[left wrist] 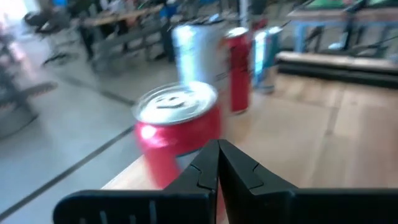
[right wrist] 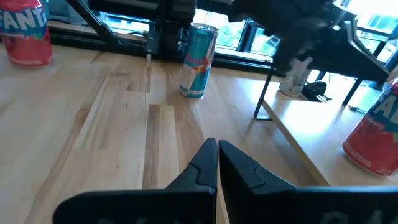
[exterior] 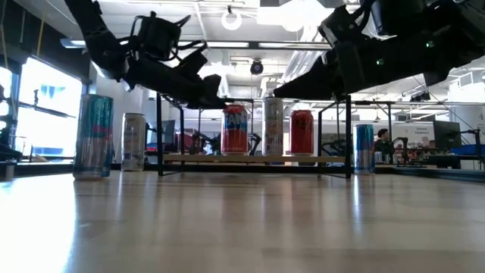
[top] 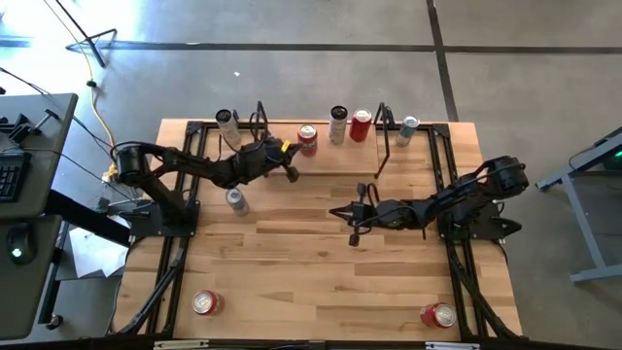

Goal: Place canned beverage on shelf
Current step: Put the top red soda can on the shelf

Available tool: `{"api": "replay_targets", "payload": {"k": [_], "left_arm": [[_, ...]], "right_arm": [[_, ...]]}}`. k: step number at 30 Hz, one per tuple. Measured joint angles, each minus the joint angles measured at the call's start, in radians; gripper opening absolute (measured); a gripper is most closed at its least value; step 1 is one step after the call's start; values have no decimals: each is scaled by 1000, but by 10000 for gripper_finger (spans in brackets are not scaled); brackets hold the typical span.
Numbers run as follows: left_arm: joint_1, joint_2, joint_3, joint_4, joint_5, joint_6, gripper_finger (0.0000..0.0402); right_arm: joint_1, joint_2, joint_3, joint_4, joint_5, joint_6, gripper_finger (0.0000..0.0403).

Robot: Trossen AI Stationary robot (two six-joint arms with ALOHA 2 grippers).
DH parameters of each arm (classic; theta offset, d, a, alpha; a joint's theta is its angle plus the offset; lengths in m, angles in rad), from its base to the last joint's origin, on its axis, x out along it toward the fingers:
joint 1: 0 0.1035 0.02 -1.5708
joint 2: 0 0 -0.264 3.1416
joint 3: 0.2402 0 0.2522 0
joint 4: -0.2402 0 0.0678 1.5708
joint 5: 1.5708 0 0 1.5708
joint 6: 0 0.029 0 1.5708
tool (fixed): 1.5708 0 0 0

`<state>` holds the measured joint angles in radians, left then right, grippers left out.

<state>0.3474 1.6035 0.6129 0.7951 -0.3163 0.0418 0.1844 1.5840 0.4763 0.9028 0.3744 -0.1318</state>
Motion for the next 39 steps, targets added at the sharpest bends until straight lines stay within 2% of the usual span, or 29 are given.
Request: {"api": "replay_targets", "payload": {"k": [5, 11, 24, 31, 35, 39], "left_arm": [[3, -2, 106, -240, -44, -7, 0], [16, 2, 208, -431, -113, 0, 0], [46, 2, 213, -423, -35, -7, 0], [71, 41, 215, -345, -3, -6, 0], [81, 57, 214, -337, -8, -5, 0], [68, 19, 214, -331, -28, 38, 0]], "right_arm": [[0, -2, 0, 0, 1, 0, 0], [0, -2, 0, 0, 2, 1, 0], [0, -2, 0, -7, 1, 19, 0], [0, -2, 1, -8, 1, 19, 0], [0, -2, 1, -7, 8, 19, 0], [-13, -2, 14, -10, 56, -1, 0]]}}
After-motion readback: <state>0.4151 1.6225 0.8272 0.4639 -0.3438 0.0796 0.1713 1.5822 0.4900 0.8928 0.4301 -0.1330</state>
